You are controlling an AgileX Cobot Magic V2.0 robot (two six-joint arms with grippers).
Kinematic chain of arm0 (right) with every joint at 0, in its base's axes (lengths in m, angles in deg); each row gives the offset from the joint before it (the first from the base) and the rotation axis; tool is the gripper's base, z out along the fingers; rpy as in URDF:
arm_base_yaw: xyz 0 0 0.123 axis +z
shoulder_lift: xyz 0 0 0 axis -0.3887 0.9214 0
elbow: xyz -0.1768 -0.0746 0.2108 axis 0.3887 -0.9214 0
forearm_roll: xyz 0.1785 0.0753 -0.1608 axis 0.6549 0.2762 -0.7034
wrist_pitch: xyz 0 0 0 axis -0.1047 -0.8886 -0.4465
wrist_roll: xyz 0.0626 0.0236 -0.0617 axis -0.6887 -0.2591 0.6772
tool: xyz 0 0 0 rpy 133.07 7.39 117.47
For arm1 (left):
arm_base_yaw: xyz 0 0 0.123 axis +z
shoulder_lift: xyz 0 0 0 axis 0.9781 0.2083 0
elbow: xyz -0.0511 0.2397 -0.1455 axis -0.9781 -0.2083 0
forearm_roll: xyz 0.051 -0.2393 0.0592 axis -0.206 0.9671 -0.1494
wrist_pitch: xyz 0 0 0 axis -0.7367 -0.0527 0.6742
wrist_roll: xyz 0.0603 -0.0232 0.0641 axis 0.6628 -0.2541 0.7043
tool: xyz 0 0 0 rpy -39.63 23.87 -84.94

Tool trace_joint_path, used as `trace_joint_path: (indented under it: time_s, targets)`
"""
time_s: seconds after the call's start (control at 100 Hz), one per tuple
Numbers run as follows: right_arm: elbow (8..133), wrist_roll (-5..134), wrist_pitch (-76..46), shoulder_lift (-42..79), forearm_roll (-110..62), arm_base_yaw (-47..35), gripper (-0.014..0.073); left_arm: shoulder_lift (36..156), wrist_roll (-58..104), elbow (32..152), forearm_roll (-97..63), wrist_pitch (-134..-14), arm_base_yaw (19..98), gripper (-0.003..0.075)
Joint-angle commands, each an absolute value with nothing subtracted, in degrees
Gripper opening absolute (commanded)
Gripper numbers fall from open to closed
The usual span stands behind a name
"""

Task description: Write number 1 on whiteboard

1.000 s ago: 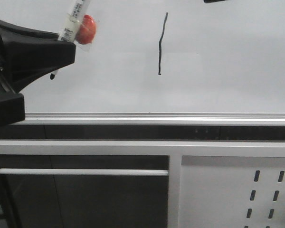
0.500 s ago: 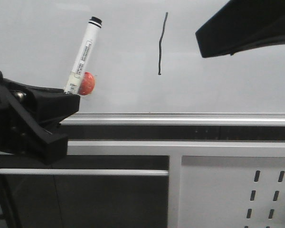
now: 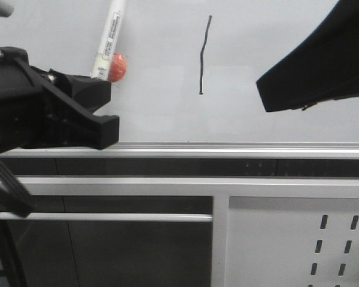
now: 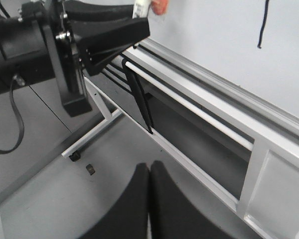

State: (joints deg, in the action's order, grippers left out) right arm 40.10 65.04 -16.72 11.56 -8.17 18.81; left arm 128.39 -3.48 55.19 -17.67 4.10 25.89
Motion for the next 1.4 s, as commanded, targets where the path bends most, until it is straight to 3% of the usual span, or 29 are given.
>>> trace_joint_path:
  time_s: [0.0,0.66,1.39]
  targets:
    - [41.5,65.4,-14.0,10.6,-8.5,18.3,-0.007,127.1,-1.6,57.2,-16.6,17.4,25.5,-0.0018]
    - [41.5,65.4,-14.9,10.6,-8.7,18.3,-0.007,119.6,-1.7,55.0,-12.1,17.4,25.5,-0.0018]
    - [41.5,65.4,-15.1,10.6,-8.8,18.3,-0.0071,123.7,-6.9,59.4,-7.6,17.4,25.6,-0.0018]
